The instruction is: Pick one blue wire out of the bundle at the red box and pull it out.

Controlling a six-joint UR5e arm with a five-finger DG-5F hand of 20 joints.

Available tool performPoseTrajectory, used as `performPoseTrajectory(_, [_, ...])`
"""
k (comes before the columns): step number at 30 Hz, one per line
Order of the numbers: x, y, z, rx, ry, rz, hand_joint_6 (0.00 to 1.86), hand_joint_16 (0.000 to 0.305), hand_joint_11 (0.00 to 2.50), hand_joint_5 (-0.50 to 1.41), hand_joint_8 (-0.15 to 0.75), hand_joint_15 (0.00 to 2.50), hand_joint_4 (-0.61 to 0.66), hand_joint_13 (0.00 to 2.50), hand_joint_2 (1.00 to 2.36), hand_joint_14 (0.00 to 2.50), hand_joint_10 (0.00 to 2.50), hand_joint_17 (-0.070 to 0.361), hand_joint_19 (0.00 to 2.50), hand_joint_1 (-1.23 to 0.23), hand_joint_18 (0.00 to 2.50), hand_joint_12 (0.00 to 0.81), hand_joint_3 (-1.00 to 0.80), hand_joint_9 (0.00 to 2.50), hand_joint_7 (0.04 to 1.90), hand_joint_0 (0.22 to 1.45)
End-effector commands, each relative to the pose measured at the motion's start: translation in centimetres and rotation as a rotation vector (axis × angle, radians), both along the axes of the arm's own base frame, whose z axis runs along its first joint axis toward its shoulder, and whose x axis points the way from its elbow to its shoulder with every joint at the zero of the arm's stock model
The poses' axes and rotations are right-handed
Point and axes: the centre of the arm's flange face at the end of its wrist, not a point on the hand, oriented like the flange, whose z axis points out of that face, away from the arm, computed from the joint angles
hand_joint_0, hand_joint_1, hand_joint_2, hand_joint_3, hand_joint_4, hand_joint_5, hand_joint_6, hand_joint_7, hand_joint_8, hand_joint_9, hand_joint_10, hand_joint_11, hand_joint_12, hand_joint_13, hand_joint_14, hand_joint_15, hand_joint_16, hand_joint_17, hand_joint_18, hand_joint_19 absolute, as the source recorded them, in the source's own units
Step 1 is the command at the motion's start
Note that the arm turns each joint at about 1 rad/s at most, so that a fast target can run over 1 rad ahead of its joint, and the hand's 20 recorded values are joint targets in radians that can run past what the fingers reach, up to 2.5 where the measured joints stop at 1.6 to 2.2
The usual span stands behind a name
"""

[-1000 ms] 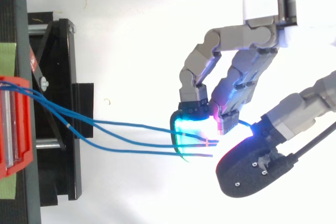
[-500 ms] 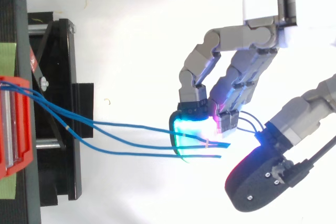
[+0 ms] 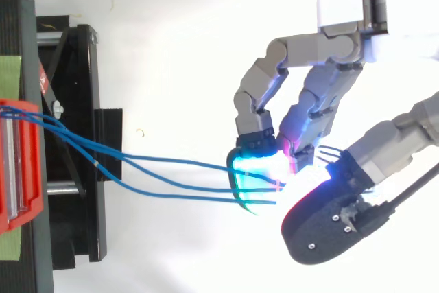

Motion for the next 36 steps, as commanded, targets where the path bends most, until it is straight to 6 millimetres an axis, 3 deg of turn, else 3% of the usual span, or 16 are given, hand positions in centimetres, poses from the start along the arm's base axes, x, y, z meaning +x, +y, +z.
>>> performPoseTrajectory(1, [-0.01,0.00,0.04,0.000,-0.001,0.000,0.97,0.050,0.74,-0.16,0.345,0.50,0.02,0.93,1.01,0.02,0.01,0.113,0.45,-0.88,0.92,0.429,-0.33,0.94,1.12,0.77])
performPoseTrajectory(2, [-0.02,-0.12,0.04,0.000,-0.001,-0.003,0.97,0.050,0.75,-0.16,0.344,0.50,0.05,0.93,1.01,0.02,0.01,0.112,0.46,-0.88,0.92,0.430,-0.34,0.94,1.19,0.79])
performPoseTrajectory(5, [-0.04,-0.10,-0.03,0.000,0.001,-0.001,1.00,0.050,0.74,-0.17,0.340,0.51,0.00,0.93,1.01,0.02,0.01,0.112,0.47,-0.88,0.91,0.431,-0.35,0.94,1.09,0.81])
performPoseTrajectory(11, [-0.01,0.00,0.04,0.000,-0.001,0.000,1.01,0.050,0.73,-0.21,0.326,0.49,0.10,0.91,1.01,0.02,0.01,0.112,0.46,-0.87,0.90,0.422,-0.41,0.89,0.91,0.83])
performPoseTrajectory(17, [-0.01,0.00,0.04,0.000,-0.001,0.000,0.99,0.049,0.71,-0.24,0.321,0.47,0.24,0.87,1.01,0.02,0.01,0.110,0.44,-0.84,0.87,0.412,-0.33,0.72,0.73,0.83])
performPoseTrajectory(25, [0.05,0.21,0.05,-0.001,-0.002,0.004,0.97,0.051,0.74,-0.24,0.338,0.47,0.28,0.84,1.00,0.02,0.01,0.114,0.41,-0.90,0.87,0.423,-0.50,0.70,0.71,0.67])
performPoseTrajectory(29, [0.01,0.21,-0.03,0.000,0.001,0.003,0.97,0.052,0.73,-0.23,0.351,0.49,0.27,0.84,1.00,0.01,0.01,0.117,0.45,-0.81,0.86,0.429,-0.50,0.74,0.73,0.60])
performPoseTrajectory(36, [0.01,0.21,-0.03,-0.001,0.001,0.004,0.97,0.053,0.73,-0.22,0.358,0.49,0.26,0.85,1.00,0.01,0.01,0.119,0.47,-0.78,0.84,0.440,-0.44,0.78,0.74,0.61])
